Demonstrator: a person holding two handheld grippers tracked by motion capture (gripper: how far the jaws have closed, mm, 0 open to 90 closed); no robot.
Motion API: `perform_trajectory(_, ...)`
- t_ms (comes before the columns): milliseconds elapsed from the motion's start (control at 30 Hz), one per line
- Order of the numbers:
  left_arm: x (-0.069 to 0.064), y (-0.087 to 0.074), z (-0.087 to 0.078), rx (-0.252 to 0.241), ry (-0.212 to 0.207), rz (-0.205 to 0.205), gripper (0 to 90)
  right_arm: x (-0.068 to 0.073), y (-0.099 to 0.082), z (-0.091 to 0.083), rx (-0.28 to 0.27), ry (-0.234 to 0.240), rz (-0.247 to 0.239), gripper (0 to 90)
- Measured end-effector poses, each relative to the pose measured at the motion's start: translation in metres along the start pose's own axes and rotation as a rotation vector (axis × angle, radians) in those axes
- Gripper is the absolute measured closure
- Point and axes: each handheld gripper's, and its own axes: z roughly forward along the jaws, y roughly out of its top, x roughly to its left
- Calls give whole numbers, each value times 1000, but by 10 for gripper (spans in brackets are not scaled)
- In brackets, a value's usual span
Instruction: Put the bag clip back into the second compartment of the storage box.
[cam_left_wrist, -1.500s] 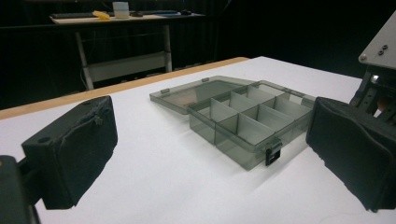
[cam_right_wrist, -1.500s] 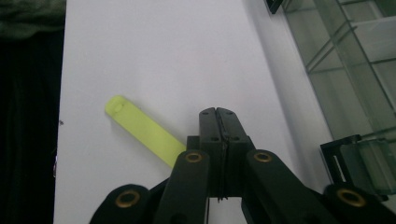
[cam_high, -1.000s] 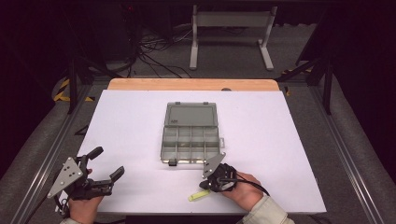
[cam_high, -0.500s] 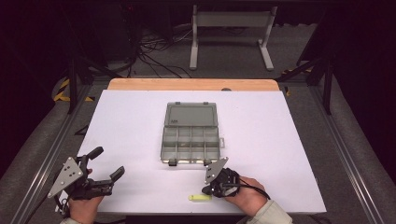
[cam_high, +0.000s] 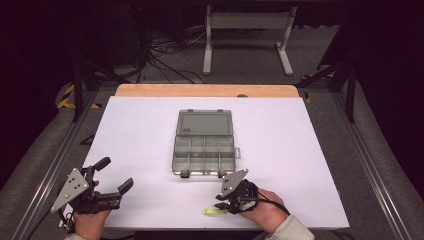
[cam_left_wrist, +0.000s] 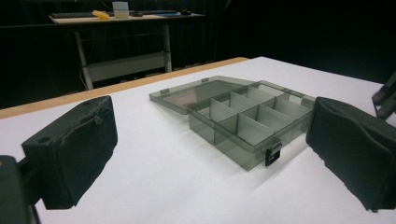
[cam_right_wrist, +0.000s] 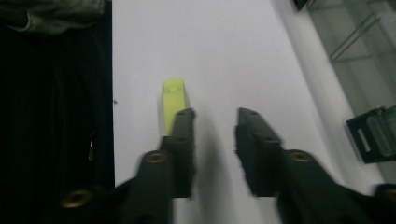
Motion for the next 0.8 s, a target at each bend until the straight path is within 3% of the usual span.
perform_trajectory(100, 0, 0, 0, 0, 0, 0, 25, 6, 6, 1, -21, -5, 1, 311)
perform_trajectory(233, 0, 0, 0, 0, -1, -2, 25, 16, 10, 5, -14, -4, -37, 211)
perform_trajectory(433, 0, 0, 0, 0, 0, -2, 25, 23, 11, 9, -8, 0, -59, 193)
perform_trajectory(633, 0, 0, 0, 1, 1, -3, 25, 23, 12, 13, -4, 7, -47, 198)
perform_trajectory(800, 0, 0, 0, -7, -4, -10, 25, 27, 13, 20, 1, 18, -67, 316)
